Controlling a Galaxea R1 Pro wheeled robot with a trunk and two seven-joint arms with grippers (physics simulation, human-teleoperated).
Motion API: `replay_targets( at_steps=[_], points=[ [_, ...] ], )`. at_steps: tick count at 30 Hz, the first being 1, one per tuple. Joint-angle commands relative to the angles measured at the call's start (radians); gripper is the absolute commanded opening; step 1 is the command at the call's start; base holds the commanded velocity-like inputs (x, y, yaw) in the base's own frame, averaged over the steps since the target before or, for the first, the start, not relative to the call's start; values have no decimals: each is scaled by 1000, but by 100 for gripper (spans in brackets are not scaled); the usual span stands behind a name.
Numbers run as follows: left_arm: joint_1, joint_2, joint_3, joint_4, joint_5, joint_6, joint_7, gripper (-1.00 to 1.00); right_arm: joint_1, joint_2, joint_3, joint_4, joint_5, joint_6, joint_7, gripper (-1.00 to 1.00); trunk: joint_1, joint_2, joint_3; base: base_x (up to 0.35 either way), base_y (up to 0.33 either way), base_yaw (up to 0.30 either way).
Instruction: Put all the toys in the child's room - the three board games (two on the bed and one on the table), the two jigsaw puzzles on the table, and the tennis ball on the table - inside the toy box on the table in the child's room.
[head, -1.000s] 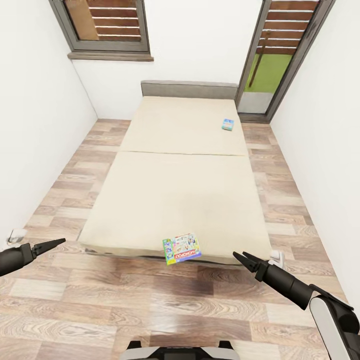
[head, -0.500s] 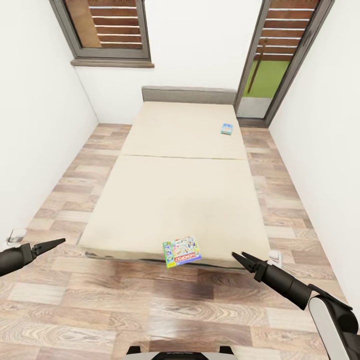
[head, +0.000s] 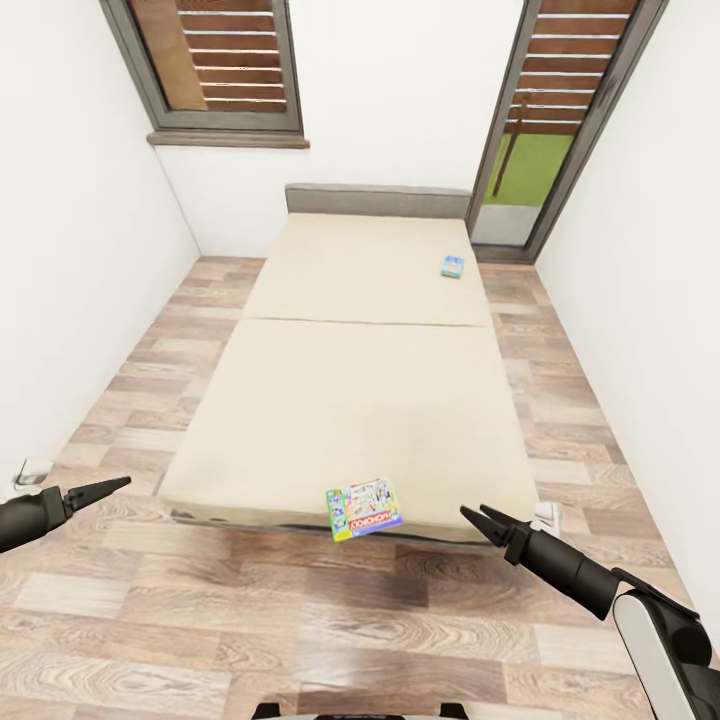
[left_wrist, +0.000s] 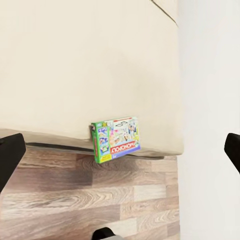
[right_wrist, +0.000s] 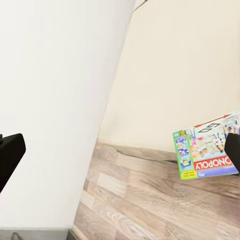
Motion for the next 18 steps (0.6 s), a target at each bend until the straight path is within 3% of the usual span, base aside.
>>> replay_targets(
  at_steps=[1,18],
  points=[
    [-1,0,1,0,-2,4,-5,100,-1,0,-1,0,-5,7,1,100,1,-2,0,0,0,0],
    [-1,0,-1,0,-2,4,-5,100,0,0,0,2,-5,7,-1,100,1,-2,29,0,0,0]
  ],
)
